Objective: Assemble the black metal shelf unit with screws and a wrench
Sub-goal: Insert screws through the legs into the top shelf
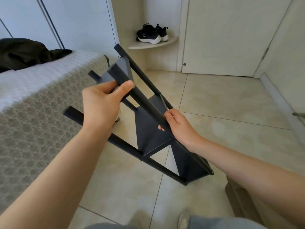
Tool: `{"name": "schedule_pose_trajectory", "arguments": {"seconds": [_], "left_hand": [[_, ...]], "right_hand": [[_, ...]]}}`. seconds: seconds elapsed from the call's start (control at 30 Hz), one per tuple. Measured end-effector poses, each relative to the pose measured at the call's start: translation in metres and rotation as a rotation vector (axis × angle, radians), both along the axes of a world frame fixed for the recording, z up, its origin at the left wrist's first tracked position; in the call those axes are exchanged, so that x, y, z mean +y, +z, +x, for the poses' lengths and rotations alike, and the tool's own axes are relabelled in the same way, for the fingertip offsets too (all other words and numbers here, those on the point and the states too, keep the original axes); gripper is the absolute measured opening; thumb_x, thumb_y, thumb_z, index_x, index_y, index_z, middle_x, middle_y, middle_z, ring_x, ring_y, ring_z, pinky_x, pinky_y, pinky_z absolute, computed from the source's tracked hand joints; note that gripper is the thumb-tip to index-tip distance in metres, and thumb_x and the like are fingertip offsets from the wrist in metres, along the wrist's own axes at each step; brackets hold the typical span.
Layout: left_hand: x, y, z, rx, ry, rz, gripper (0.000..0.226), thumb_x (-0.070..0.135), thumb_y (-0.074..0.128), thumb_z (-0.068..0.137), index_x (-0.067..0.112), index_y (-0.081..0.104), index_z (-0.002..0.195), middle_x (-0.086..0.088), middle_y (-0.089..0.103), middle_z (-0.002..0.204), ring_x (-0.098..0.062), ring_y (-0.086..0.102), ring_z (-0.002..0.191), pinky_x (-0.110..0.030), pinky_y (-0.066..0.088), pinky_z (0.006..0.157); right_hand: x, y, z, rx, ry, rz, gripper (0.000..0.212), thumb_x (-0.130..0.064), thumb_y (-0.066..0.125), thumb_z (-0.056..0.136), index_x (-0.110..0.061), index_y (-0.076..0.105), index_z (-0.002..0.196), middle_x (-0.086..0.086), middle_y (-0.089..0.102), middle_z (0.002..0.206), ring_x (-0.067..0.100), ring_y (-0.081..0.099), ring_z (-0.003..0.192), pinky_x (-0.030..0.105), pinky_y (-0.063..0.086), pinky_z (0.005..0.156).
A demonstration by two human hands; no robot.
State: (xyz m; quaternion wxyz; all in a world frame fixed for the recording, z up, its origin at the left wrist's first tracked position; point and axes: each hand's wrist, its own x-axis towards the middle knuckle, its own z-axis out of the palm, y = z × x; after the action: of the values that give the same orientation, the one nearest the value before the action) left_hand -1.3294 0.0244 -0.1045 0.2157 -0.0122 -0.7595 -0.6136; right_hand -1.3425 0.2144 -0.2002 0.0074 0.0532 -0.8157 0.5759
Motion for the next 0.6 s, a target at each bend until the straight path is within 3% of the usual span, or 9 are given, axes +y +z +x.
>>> {"name": "schedule_pose_trajectory", "arguments": {"seconds": [0.13,0.43,0.6], "left_hand": [[-0.013,-0.014,0.018,0.020,-0.018,0.067,0.017,0.030,0.079,0.085,0.041,0.076,0.072,0.015,0.077,0.079,0.000,0.073,0.080,-0.006,0.050,0.061],[-0.039,-0.033,0.049,-0.055,-0.041,0.178,0.007,0.027,0.081,0.083,0.033,0.081,0.079,0.006,0.079,0.088,-0.007,0.075,0.086,-0.011,0.054,0.069],[-0.057,-0.070,0.057,-0.144,-0.049,0.226,0.007,0.028,0.080,0.082,0.035,0.081,0.083,0.010,0.079,0.091,-0.002,0.073,0.086,-0.008,0.053,0.068]], "right_hand": [[-0.009,-0.015,0.008,0.002,0.008,-0.007,0.026,-0.024,0.033,0.107,-0.009,0.055,0.103,0.003,0.066,0.088,-0.007,0.062,0.075,-0.001,0.040,0.067],[-0.018,-0.024,0.045,0.001,0.060,0.021,0.018,-0.025,0.037,0.106,-0.016,0.053,0.104,0.001,0.065,0.093,-0.002,0.064,0.085,0.005,0.046,0.071],[-0.020,-0.042,0.053,-0.047,0.056,0.067,0.017,-0.025,0.037,0.106,-0.016,0.052,0.103,0.001,0.067,0.093,0.001,0.063,0.088,0.007,0.043,0.074]]}}
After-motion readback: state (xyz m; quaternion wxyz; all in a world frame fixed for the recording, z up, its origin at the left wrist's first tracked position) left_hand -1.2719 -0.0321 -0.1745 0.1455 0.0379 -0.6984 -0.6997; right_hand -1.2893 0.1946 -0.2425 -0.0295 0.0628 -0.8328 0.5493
